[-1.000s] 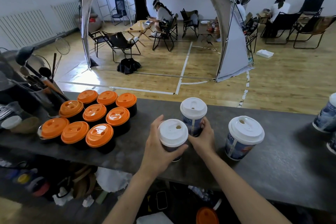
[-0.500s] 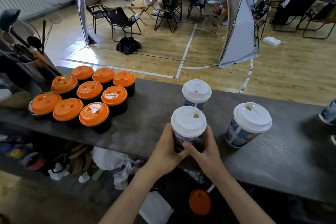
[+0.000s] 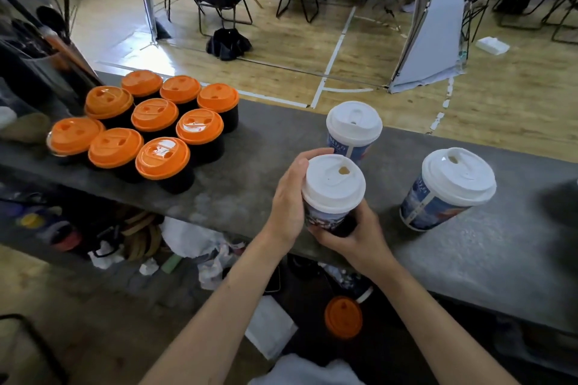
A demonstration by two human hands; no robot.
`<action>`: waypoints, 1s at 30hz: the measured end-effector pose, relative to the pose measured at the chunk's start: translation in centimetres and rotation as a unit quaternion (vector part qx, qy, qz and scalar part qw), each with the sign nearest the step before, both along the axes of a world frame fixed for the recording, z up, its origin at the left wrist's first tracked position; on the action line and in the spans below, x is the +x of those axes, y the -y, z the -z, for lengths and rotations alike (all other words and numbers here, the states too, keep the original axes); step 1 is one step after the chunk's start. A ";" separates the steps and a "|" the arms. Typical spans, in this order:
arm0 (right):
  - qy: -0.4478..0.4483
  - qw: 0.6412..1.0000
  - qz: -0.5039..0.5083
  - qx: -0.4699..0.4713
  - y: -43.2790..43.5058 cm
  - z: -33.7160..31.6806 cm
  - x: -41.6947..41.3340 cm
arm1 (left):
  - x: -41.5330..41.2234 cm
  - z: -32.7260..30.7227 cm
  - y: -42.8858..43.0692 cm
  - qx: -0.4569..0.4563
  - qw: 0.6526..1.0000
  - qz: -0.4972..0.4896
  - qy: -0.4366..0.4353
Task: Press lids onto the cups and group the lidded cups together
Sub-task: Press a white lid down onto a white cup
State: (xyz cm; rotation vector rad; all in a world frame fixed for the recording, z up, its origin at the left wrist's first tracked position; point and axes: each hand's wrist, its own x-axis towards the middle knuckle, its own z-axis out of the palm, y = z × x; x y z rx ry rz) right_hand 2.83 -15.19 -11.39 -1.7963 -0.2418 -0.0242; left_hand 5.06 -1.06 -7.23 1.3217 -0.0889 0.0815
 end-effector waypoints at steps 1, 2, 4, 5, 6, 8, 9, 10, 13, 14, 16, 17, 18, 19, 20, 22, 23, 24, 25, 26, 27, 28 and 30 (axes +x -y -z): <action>0.001 1.000 0.000 0.001 0.0 0.0 0.0 | 0.1 0.3 0.3 -0.005 1.000 -0.017 0.007; 0.002 1.000 0.000 0.001 -0.1 0.0 0.0 | 0.2 0.5 0.4 -0.007 1.000 -0.026 0.014; -0.002 1.000 -0.002 0.005 -0.1 0.0 -0.1 | 0.2 0.6 0.5 -0.002 0.999 -0.036 0.024; -0.005 1.000 -0.004 0.008 -0.1 0.1 -0.1 | 0.1 0.6 0.5 0.004 0.999 -0.041 0.028; -0.005 1.000 -0.004 0.009 -0.1 0.1 -0.1 | 0.1 0.5 0.6 0.010 0.998 -0.047 0.034; -0.003 1.000 -0.003 0.013 -0.2 0.3 -0.2 | 0.2 0.6 0.7 0.015 0.997 -0.058 0.049; -0.003 1.000 0.000 0.017 -0.3 0.4 -0.3 | 0.2 0.7 0.9 0.016 0.996 -0.066 0.056; -0.001 1.000 0.005 0.023 -0.3 0.5 -0.3 | 0.0 0.8 1.0 0.019 0.995 -0.075 0.063; -0.002 0.999 0.022 0.031 -0.4 0.7 -0.4 | -0.8 1.0 1.6 0.026 0.993 -0.095 0.070; -0.004 0.999 0.026 0.028 -0.4 0.7 -0.5 | -1.0 1.0 1.7 0.027 0.992 -0.101 0.070; -0.013 0.999 0.023 0.019 -0.2 0.8 -0.4 | -1.2 0.3 1.5 0.008 0.994 -0.103 0.037; -0.018 1.000 0.017 0.011 -0.1 0.8 -0.4 | -0.9 -0.2 1.3 -0.006 0.997 -0.083 0.005; -0.024 1.000 0.010 -0.001 0.0 0.8 -0.2 | -0.4 -0.7 1.0 -0.010 0.998 -0.047 -0.032; -0.031 0.999 0.004 -0.014 0.1 1.0 -0.1 | 0.0 -1.1 0.8 -0.007 0.998 -0.001 -0.070; -0.037 0.999 0.001 -0.026 0.1 1.2 0.0 | 0.2 -1.4 0.6 -0.003 0.994 0.035 -0.107; -0.043 0.998 0.004 -0.040 0.0 1.4 0.0 | 0.4 -1.7 0.7 -0.012 0.986 0.040 -0.164; -0.041 0.998 0.010 -0.042 -0.1 1.4 0.0 | 0.3 -1.7 0.7 -0.016 0.984 0.016 -0.174; -0.036 0.998 0.017 -0.040 -0.2 1.3 0.0 | 0.1 -1.7 0.9 -0.016 0.987 -0.010 -0.162; -0.029 0.999 0.022 -0.031 -0.4 1.3 -0.1 | -0.3 -1.7 1.2 -0.018 0.989 -0.035 -0.139; -0.023 0.999 0.027 -0.022 -0.5 1.1 -0.1 | -0.6 -1.5 1.5 -0.009 0.991 -0.063 -0.118; -0.020 0.999 0.028 -0.014 -0.6 1.0 -0.1 | -1.1 -1.6 2.0 0.002 0.992 -0.082 -0.097; -0.019 0.999 0.026 -0.015 -0.7 0.9 -0.1 | -1.6 -1.5 2.4 0.014 0.992 -0.100 -0.082; -0.024 0.999 0.025 -0.018 -0.9 0.9 -0.2 | -2.2 -1.4 3.0 0.024 0.991 -0.116 -0.069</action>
